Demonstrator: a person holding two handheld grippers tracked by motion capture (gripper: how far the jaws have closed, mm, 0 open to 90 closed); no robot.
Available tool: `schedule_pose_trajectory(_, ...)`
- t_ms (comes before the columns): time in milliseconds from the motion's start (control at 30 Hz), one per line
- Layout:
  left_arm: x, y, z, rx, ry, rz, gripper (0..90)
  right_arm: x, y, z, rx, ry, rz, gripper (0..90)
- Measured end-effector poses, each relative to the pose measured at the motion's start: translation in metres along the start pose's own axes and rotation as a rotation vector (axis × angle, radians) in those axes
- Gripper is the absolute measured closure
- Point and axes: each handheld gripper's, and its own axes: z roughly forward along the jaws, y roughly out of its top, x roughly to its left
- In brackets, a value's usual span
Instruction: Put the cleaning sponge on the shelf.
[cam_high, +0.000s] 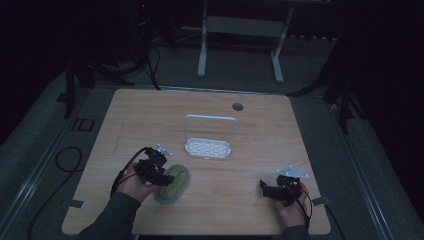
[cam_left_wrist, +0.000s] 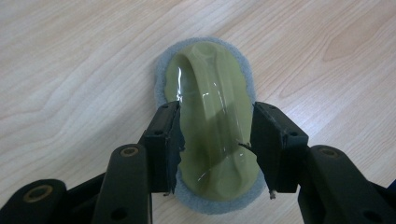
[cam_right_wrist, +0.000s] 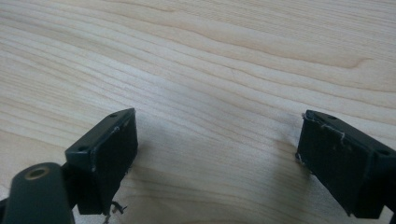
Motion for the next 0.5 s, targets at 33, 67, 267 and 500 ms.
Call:
schedule_pose_trajectory(33, 0.000, 0.001, 0.000, 0.007, -0.003, -0.005, 53.9, 0.000, 0.000, 0.000, 0.000, 0.000, 0.000, 11.8)
schedule_pose_trajectory(67, 0.000, 0.003, 0.001, 0.011, -0.008, -0.012, 54.1, 0.000, 0.000, 0.000, 0.000, 0.000, 0.000, 11.8)
schedule_pose_trajectory(267, -0.001, 0.009, 0.005, 0.042, -0.018, -0.030, 55.8, 0.000, 0.000, 0.000, 0.000, 0.000, 0.000, 11.8)
schedule_pose_trajectory(500, -0.004, 0.015, 0.006, 0.080, -0.008, -0.043, 57.3, 0.000, 0.000, 0.000, -0.001, 0.000, 0.001, 11.8)
